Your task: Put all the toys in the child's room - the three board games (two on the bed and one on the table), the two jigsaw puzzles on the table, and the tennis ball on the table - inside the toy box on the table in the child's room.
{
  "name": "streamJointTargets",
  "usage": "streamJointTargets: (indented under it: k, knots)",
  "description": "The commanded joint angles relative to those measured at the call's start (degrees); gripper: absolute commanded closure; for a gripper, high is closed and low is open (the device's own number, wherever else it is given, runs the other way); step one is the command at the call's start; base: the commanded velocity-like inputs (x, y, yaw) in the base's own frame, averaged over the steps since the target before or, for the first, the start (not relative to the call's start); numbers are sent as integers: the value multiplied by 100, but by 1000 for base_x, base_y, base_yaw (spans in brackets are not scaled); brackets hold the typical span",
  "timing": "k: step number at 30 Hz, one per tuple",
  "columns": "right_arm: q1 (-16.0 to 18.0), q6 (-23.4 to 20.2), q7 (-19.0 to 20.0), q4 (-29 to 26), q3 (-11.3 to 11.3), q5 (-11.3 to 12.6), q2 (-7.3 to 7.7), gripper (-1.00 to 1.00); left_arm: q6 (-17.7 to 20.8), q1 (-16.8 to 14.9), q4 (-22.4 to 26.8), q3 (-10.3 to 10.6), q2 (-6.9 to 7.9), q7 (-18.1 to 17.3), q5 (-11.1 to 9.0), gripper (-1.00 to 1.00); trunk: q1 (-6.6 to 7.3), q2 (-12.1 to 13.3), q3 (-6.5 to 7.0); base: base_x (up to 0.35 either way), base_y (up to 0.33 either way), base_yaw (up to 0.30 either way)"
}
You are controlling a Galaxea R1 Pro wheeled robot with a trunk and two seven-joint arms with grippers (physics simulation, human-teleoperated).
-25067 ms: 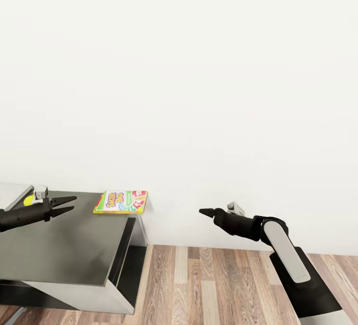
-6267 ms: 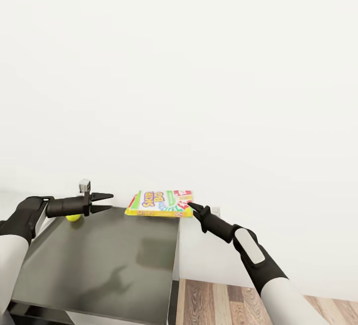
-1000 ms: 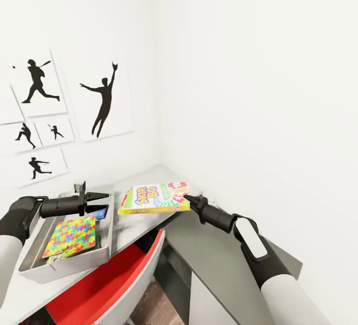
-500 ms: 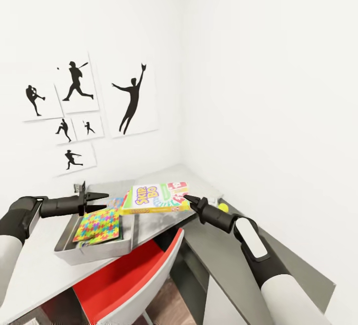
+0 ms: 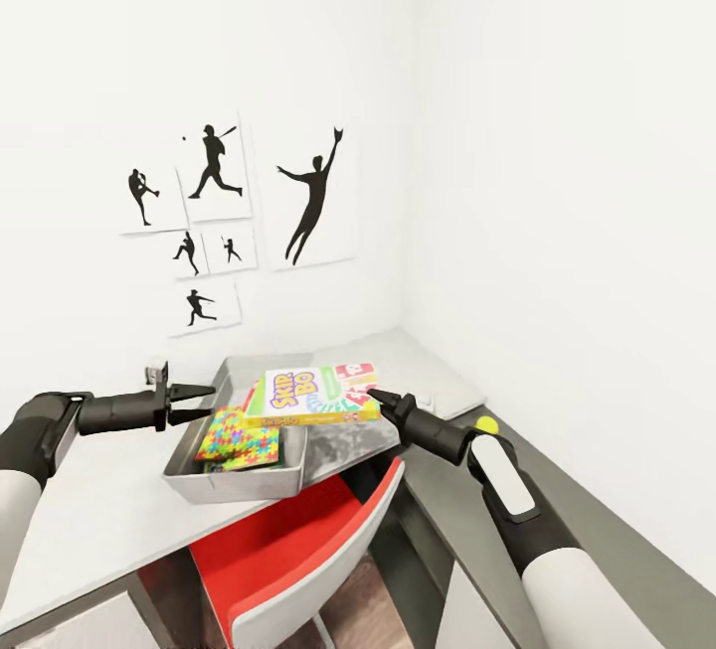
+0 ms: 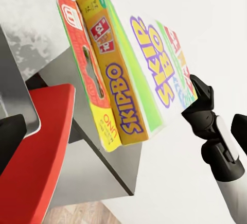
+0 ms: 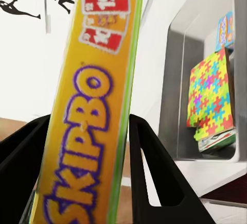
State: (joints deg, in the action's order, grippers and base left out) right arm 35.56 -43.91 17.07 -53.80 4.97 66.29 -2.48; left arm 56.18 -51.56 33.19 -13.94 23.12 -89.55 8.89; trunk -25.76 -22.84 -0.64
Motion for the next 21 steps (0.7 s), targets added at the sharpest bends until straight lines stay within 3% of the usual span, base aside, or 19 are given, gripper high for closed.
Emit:
streamJointTargets:
  k: [1, 6, 9, 12, 21]
  knots:
    - [4, -21, 24, 1, -5, 15, -2, 100, 60, -3, 3, -21, -2, -45, 61, -100, -3, -8, -7, 0, 0, 77]
    - [4, 216, 31, 14, 10, 15, 0, 100, 60, -3, 3, -21, -1, -45, 61, -100, -3, -8, -7, 0, 0, 24]
    - [39, 190, -29, 111, -40, 6, -86, 100, 34, 14, -15, -26, -71, -45, 33, -100, -3, -8, -7, 0, 0, 0]
    - [37, 193, -28, 124, -40, 6, -79, 100, 37, 14, -15, -28, -72, -45, 32, -100, -3, -8, -7, 0, 0, 0]
    - [-4, 317, -80, 133, -31, 14, 193, 100, 42, 14, -15, -138, -60, -42, 29, -100, -3, -8, -7, 0, 42, 0]
